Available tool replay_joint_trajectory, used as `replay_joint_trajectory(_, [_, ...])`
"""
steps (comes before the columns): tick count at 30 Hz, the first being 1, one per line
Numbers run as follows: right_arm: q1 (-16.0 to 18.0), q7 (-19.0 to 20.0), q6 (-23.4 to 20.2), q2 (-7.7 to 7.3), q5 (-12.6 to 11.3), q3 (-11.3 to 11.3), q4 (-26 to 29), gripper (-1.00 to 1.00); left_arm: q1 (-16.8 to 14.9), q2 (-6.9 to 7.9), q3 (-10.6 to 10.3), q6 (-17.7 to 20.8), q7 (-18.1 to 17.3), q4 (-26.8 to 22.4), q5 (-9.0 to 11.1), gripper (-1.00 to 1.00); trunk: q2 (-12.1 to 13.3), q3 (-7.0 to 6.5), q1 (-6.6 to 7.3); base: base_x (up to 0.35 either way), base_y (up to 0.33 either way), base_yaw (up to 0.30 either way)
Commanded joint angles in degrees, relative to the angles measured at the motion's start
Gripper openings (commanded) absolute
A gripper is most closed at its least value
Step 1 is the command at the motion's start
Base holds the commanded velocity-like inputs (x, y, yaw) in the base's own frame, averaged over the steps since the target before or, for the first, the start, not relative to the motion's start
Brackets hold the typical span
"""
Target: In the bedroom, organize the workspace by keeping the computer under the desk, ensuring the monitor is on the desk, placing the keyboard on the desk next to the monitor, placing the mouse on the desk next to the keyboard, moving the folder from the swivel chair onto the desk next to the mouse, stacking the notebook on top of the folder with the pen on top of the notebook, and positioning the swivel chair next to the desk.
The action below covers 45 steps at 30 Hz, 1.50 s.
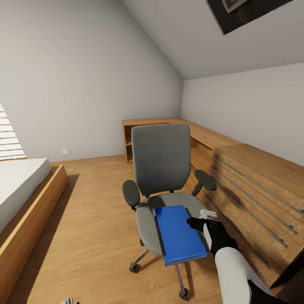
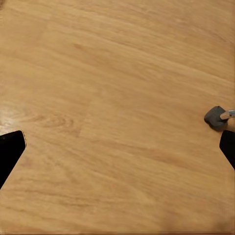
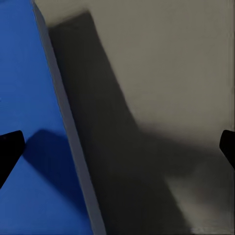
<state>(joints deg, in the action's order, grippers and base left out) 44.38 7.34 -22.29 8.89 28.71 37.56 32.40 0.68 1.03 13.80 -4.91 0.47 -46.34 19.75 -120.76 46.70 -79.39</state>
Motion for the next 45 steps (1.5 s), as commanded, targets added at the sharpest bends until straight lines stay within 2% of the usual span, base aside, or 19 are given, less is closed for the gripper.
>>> replay_joint_trajectory(1, [0.01,0.4,-0.15,0.07,1.35,0.5,-2.7,1.0,0.02,0.02,-0.1,-0.1,0.05,-0.07,0.55,1.0,-0.02,0.06,0.01,-0.179,0.0,0.0])
replay_joint_trajectory(8, [0.01,0.4,-0.14,0.07,1.35,0.5,-2.7,1.0,0.02,0.02,-0.04,-0.11,0.07,-0.07,0.55,1.0,-0.02,0.06,0.01,-0.19,0.0,0.0])
replay_joint_trajectory(23, [0.01,0.48,-0.13,0.07,1.27,0.5,-2.7,1.0,0.02,0.02,0.18,-0.21,0.01,-0.07,0.55,1.0,-0.02,0.06,0.01,-0.017,0.0,0.0])
replay_joint_trajectory(45, [0.01,0.57,-0.13,0.07,1.26,0.5,-2.67,1.0,0.02,0.02,0.15,-0.27,-0.17,-0.07,0.47,1.0,8.81,-3.89,4.85,0.0,0.0,0.0])
